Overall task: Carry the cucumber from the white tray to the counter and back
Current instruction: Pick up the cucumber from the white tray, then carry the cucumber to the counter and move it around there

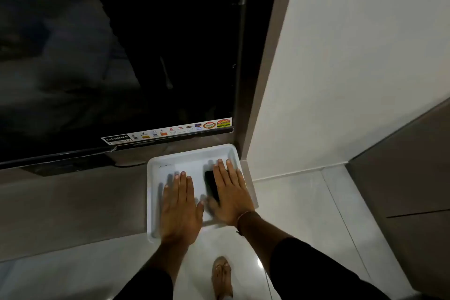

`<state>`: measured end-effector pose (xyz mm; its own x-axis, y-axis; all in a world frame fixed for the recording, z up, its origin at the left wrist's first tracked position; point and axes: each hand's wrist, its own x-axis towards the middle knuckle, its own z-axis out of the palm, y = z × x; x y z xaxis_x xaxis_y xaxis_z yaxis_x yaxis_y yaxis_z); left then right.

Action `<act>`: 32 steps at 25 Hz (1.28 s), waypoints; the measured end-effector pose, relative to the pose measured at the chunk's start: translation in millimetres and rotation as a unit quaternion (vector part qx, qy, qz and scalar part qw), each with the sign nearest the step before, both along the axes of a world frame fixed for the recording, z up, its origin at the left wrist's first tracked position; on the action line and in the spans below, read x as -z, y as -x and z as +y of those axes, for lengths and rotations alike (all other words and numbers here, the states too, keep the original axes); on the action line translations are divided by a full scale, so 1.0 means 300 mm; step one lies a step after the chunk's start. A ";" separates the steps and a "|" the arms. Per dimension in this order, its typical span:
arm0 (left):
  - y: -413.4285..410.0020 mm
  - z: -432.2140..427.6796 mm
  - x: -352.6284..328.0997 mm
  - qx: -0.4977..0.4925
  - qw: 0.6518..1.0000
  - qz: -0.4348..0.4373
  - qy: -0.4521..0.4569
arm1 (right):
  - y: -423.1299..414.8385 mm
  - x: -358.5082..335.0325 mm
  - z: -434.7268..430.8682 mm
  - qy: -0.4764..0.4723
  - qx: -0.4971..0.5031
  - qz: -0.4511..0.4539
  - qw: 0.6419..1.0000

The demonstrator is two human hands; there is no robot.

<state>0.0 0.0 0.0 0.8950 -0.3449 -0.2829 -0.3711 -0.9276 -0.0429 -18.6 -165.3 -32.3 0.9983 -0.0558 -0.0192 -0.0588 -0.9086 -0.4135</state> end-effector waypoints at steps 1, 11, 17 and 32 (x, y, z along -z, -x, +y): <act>-0.029 0.017 0.024 -0.005 1.000 -0.005 -0.008 | -0.030 0.017 0.011 0.004 -0.011 0.019 1.000; -0.077 0.061 0.080 -0.011 0.996 -0.002 0.085 | -0.089 0.068 0.023 0.079 -0.048 0.118 0.989; -0.064 -0.023 -0.103 0.028 0.994 -0.022 0.102 | -0.052 -0.118 -0.016 0.062 -0.061 0.007 0.996; 0.435 -1.255 -0.296 0.364 0.917 -0.020 0.160 | 0.815 -0.339 -1.201 0.098 0.327 -0.033 0.939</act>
